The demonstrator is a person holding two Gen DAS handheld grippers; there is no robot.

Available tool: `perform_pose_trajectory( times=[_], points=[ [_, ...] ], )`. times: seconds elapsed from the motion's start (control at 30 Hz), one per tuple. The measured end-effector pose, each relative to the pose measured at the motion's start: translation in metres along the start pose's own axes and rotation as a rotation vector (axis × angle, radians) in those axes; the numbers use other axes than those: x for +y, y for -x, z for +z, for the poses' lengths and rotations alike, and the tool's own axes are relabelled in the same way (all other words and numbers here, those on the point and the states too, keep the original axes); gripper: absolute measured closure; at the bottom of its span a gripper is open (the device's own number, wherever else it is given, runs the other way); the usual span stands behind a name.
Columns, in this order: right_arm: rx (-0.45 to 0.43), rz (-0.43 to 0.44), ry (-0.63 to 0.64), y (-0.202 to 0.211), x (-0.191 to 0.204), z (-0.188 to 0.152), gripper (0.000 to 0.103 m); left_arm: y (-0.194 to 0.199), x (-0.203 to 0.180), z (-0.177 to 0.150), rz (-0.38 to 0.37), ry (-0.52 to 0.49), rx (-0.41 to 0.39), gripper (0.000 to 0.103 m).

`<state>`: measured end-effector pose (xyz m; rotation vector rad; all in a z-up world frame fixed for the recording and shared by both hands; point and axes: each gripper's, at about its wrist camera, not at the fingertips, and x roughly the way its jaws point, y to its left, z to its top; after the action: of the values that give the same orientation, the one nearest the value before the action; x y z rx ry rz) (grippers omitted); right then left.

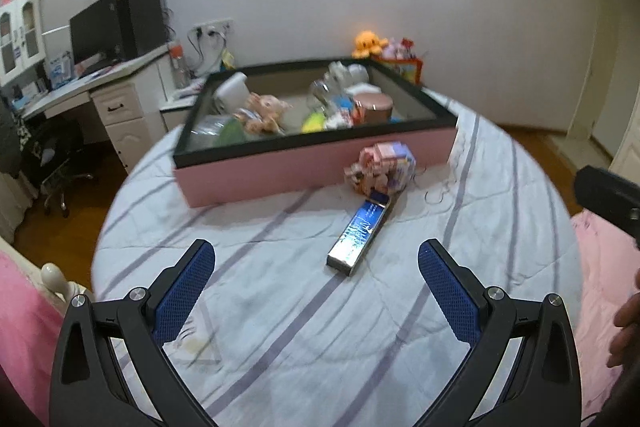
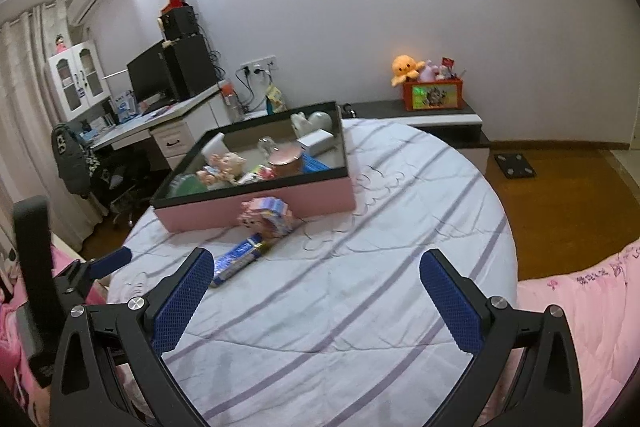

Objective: Organize rigid objects
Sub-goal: 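Grasp the blue-gold box with left tool while right tool grasps the pink-purple block figure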

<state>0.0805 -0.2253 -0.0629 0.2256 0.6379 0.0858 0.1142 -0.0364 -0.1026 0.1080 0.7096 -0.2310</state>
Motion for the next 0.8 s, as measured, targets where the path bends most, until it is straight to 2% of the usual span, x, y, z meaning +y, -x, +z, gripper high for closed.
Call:
perform_pose_trajectory(
  times=[0.27, 0.37, 0.43, 0.47, 0.5, 0.53, 0.57, 0.63, 0.73, 0.8],
  points=[
    [0.077, -0.018, 0.005, -0.051, -0.006, 0.002, 0.000, -0.051, -0.004, 0.008, -0.019, -0.014, 0.097, 0.000],
    [0.105, -0.019, 0.009, -0.069, -0.006, 0.003, 0.000, -0.062, -0.001, 0.012, -0.048, 0.007, 0.127, 0.005],
    [0.118, -0.017, 0.006, -0.080, -0.006, 0.005, 0.000, -0.073, -0.001, 0.013, -0.085, 0.012, 0.167, 0.035],
    [0.126, -0.014, 0.004, -0.087, -0.007, 0.006, 0.000, -0.075, -0.002, 0.013, -0.094, 0.010, 0.179, 0.037],
    [0.132, -0.014, 0.003, -0.091, -0.007, 0.006, 0.000, -0.073, -0.002, 0.014, -0.106, 0.008, 0.165, 0.047],
    [0.138, -0.014, 0.002, -0.094, -0.007, 0.007, 0.000, -0.073, -0.002, 0.014, -0.122, 0.006, 0.162, 0.068],
    [0.146, -0.011, 0.001, -0.100, -0.007, 0.007, 0.000, -0.074, -0.002, 0.013, -0.137, 0.007, 0.168, 0.075],
    [0.160, -0.002, 0.002, -0.107, -0.005, 0.008, 0.000, -0.071, 0.002, 0.012, -0.159, 0.032, 0.161, 0.082],
    [0.172, 0.015, 0.010, -0.114, 0.001, 0.010, 0.000, -0.067, 0.011, 0.011, -0.189, 0.075, 0.153, 0.082],
    [0.183, 0.032, 0.022, -0.120, 0.009, 0.010, 0.000, -0.059, 0.013, 0.010, -0.174, 0.075, 0.130, 0.082]
  ],
)
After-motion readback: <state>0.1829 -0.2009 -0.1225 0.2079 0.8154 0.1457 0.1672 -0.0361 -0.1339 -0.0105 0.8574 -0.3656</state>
